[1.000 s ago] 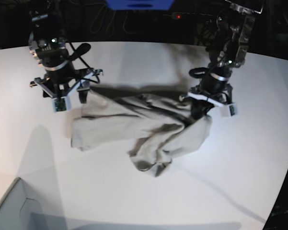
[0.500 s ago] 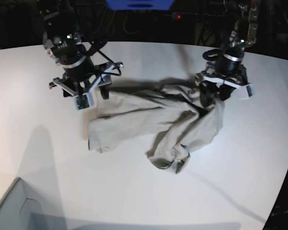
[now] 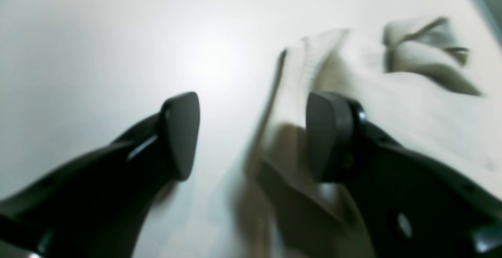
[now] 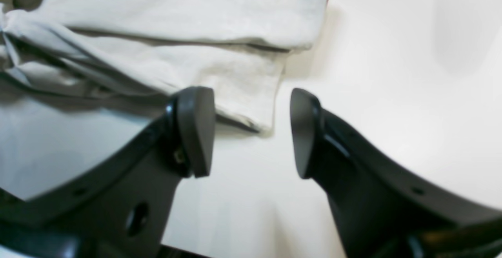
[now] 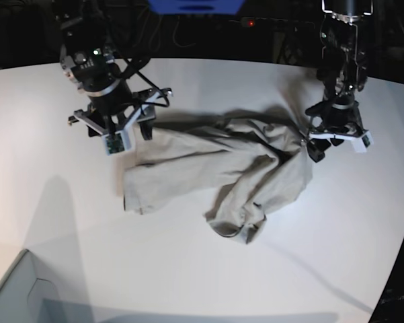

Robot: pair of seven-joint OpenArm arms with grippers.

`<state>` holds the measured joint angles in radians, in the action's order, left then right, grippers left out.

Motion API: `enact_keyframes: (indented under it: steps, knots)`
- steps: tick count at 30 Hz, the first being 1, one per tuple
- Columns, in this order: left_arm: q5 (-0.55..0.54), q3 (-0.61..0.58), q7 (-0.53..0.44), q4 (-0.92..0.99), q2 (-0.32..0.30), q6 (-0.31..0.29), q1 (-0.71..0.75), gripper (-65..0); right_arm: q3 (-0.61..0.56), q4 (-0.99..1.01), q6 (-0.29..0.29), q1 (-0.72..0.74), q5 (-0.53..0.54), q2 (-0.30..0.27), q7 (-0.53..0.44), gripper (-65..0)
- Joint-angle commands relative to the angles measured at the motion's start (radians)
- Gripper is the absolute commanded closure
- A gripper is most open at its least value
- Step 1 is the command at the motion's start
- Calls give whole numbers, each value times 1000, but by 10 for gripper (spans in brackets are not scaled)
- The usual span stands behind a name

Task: Layout the t-shirt on the table in an organized manner, then fold the t-shirt properly
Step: 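Release and regrasp the shirt edges with both grippers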

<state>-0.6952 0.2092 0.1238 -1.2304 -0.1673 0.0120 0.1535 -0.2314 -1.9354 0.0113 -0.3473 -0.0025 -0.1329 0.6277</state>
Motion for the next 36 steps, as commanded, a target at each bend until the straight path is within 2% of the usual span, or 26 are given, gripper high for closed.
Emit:
enact_keyframes:
  steps: [1,12,14,15,19,21,22,25,29,32,36]
  knots:
    - [-1,-18,-17,7,-13,-10,-24,-408,4,-17,-4,3,-1,-4,-21,-315]
    - [-1,-167,-19,48,-7,-10,-75,-403,-1,-16,-4,-48,-3,-6,-24,-319]
    - [-1,-184,-19,54,-7,-10,-88,-341,-7,17,-4,-46,-3,-3,-24,-344]
    - [-1,-184,-19,54,-7,-10,-88,-284,-9,41,-4,-42,-3,-3,-25,-360]
    - [-2,-182,-19,51,-5,-10,-90,-2,-10,136,-4,7,-3,-3,-25,-402]
    - [-2,-181,-19,45,-5,-10,-91,0,-10,187,-4,35,-3,-3,-29,-404]
    - [-2,-179,-19,41,-5,-10,-90,-22,-10,213,-4,52,-3,-3,-36,-404]
    - [-2,-176,-19,25,-15,-10,-82,0,-12,281,-4,81,-3,-3,-90,-404]
    - [-2,-176,-19,14,-16,-10,-81,0,-81,359,-4,118,-4,-11,-167,-405]
    - [-2,-176,-19,14,-18,-10,-81,0,-150,402,-7,132,-4,-41,-196,-403]
    - [-2,-176,-19,14,-18,-10,-81,0,-165,409,-15,132,-4,-43,-245,-402]
